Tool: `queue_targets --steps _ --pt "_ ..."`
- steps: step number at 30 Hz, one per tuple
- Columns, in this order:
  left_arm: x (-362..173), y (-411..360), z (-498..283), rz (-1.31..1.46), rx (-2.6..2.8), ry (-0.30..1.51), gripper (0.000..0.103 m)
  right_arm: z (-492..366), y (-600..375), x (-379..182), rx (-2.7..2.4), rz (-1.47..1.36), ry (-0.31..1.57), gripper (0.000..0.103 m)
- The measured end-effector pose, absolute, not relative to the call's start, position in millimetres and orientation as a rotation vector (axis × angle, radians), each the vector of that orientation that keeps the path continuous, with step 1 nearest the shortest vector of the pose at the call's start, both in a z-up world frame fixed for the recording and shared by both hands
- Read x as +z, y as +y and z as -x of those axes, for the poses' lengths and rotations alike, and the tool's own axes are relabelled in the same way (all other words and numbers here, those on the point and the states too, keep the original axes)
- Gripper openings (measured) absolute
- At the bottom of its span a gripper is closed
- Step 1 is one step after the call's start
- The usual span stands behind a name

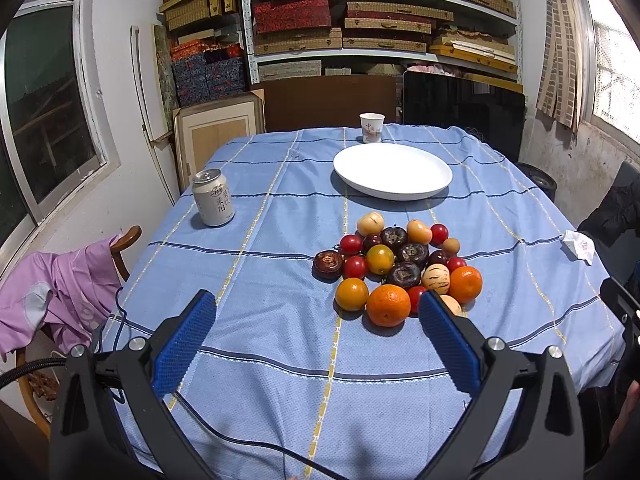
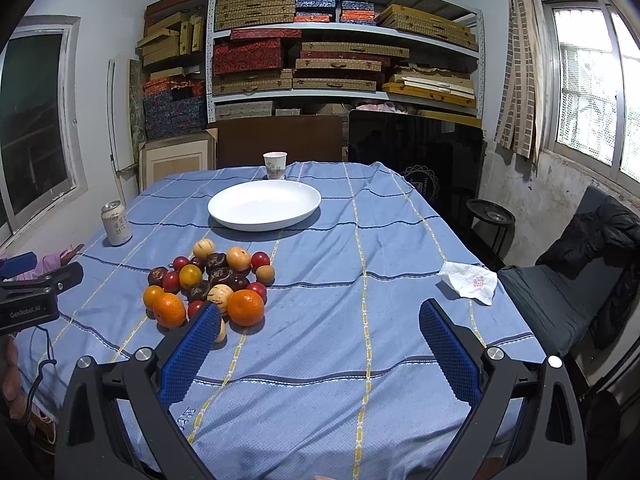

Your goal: Organize fruits

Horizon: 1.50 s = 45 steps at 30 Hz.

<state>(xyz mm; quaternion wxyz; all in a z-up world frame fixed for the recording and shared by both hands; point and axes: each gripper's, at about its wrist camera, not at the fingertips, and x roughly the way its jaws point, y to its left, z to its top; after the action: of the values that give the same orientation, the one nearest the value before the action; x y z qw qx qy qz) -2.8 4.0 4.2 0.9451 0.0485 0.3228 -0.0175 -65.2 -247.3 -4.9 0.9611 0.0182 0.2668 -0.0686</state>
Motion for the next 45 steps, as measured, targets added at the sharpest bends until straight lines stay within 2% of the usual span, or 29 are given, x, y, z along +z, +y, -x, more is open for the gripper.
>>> queue_targets --steps 45 --pt "-0.4 11.9 5.4 -0.097 -0.033 0.668 0.099 65.7 -237.3 -12.8 -0.101 -0.023 0.555 0.100"
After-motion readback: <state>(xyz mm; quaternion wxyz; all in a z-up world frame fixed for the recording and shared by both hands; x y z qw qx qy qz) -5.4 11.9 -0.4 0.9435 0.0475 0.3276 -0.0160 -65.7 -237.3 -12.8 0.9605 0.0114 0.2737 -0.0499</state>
